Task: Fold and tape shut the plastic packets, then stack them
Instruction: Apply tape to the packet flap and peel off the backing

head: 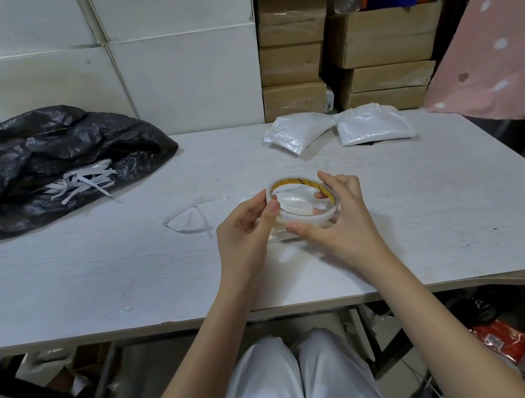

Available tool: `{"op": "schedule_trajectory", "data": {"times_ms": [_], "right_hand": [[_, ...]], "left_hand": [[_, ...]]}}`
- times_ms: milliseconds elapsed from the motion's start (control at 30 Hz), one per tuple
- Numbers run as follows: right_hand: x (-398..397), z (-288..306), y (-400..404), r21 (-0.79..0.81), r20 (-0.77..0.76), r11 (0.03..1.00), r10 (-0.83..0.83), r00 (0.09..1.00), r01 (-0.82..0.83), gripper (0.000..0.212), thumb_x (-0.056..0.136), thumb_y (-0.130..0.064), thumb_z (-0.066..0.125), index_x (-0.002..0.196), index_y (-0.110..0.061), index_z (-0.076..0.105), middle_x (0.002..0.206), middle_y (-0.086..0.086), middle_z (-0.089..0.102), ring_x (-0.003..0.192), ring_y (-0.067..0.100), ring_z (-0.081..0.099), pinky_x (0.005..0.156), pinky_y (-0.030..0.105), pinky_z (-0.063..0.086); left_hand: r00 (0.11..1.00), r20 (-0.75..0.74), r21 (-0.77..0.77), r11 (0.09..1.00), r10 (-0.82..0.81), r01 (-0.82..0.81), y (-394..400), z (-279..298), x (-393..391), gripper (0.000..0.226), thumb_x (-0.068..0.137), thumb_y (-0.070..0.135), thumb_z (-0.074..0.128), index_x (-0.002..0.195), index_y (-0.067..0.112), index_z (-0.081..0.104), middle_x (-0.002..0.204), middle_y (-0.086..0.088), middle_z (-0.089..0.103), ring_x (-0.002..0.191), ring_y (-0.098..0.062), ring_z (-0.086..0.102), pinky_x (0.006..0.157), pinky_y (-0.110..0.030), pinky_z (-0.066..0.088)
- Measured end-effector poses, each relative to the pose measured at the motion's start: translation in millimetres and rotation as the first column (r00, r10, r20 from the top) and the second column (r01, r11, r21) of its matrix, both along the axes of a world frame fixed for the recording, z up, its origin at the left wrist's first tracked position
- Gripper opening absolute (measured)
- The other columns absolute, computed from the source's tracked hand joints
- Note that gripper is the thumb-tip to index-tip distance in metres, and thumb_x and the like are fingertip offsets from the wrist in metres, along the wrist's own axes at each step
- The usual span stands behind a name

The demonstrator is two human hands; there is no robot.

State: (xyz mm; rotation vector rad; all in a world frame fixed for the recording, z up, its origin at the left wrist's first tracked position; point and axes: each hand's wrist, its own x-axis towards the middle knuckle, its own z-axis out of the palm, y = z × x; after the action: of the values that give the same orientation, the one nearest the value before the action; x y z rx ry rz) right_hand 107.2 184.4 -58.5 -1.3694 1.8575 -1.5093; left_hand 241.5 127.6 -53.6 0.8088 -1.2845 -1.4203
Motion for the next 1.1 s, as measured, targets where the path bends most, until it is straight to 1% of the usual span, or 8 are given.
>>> {"op": "schedule_trajectory", "data": {"times_ms": [200,300,433,567,733,900,1000,1100], "right_hand": [[3.4,-5.9,-0.9,-0.041,0.01,0.999,0.007,1.0,-0.007,0.095,0.058,-0.025,0.088,0.137,-0.016,0.037,0.124,-0.006,0.029,0.114,-0.001,0.045,0.099,0.022,0.043],[2.8,-8.2,-0.4,-0.066,0.033,0.998,0.026,0.999,-0.023,0.092,0.056,-0.022,0.089,0.134,-0.014,0.04,0.126,-0.005,0.029,0.113,-0.002,0.046,0.099,0.026,0.046],[2.1,-6.6,1.4,-0.075,0.054,0.996,0.044,0.998,-0.039,0.092,0.051,-0.035,0.086,0.13,-0.018,0.042,0.127,-0.005,0.039,0.114,0.0,0.049,0.098,0.03,0.047],[0.3,-6.5,2.6,-0.068,0.108,0.997,0.047,0.993,-0.039,0.091,0.054,-0.024,0.09,0.13,-0.022,0.04,0.12,-0.01,0.052,0.116,0.003,0.05,0.101,0.037,0.046],[-1.8,-5.0,3.9,-0.072,0.126,0.995,0.071,0.99,-0.062,0.089,0.056,-0.015,0.089,0.131,-0.019,0.04,0.123,-0.004,0.052,0.116,0.004,0.051,0.097,0.026,0.047],[-2.9,-5.2,6.0,-0.082,0.143,0.993,0.1,0.985,-0.088,0.086,0.058,-0.01,0.087,0.13,-0.017,0.041,0.126,-0.002,0.051,0.115,0.003,0.051,0.091,0.013,0.046],[-2.8,-5.3,5.8,-0.08,0.132,0.993,0.101,0.986,-0.091,0.086,0.058,-0.014,0.088,0.13,-0.019,0.042,0.124,-0.005,0.053,0.115,0.004,0.052,0.092,0.016,0.046],[-2.3,-5.5,4.8,-0.082,0.117,0.994,0.08,0.99,-0.071,0.087,0.057,-0.017,0.089,0.13,-0.019,0.042,0.122,-0.005,0.054,0.114,0.005,0.053,0.094,0.025,0.047]], "left_hand": [[0.999,-0.015,-0.002,0.999,0.032,-0.032,-5.0,-2.6,1.2,0.014,0.083,0.005,0.068,0.093,0.013,0.071,0.082,0.013,0.073,0.086,-0.001,0.068,0.074,-0.011,0.049],[1.0,0.016,-0.024,0.999,0.026,-0.026,-5.7,-3.8,1.4,0.017,0.081,0.003,0.069,0.096,0.011,0.07,0.091,0.005,0.072,0.088,-0.005,0.068,0.077,-0.015,0.051],[0.997,0.074,-0.047,0.998,-0.037,0.041,-9.8,-5.5,3.8,0.024,0.083,0.006,0.067,0.105,0.015,0.066,0.104,-0.004,0.07,0.096,-0.012,0.066,0.087,-0.021,0.051],[0.995,0.081,-0.036,0.998,-0.051,0.054,-11.7,-6.4,4.7,0.02,0.082,0.007,0.068,0.103,0.011,0.067,0.103,-0.01,0.071,0.098,-0.018,0.066,0.088,-0.026,0.051],[0.996,0.069,-0.026,0.998,-0.063,0.065,-13.9,-7.9,6.1,0.014,0.08,0.008,0.071,0.092,0.013,0.066,0.095,-0.009,0.068,0.092,-0.019,0.064,0.086,-0.029,0.05],[0.992,0.069,-0.052,0.993,-0.104,0.107,-12.5,-7.7,7.0,0.014,0.074,0.02,0.071,0.086,0.015,0.064,0.096,-0.012,0.068,0.092,-0.019,0.064,0.088,-0.031,0.05],[0.992,0.051,-0.054,0.991,-0.118,0.121,-11.2,-7.8,6.9,0.009,0.076,0.016,0.069,0.081,0.015,0.063,0.093,-0.007,0.068,0.092,-0.015,0.064,0.086,-0.028,0.05],[0.996,0.039,-0.016,0.997,-0.078,0.079,-12.6,-6.7,6.1,0.022,0.081,0.008,0.07,0.101,0.016,0.065,0.095,0.0,0.068,0.089,-0.007,0.065,0.081,-0.018,0.05]]}}
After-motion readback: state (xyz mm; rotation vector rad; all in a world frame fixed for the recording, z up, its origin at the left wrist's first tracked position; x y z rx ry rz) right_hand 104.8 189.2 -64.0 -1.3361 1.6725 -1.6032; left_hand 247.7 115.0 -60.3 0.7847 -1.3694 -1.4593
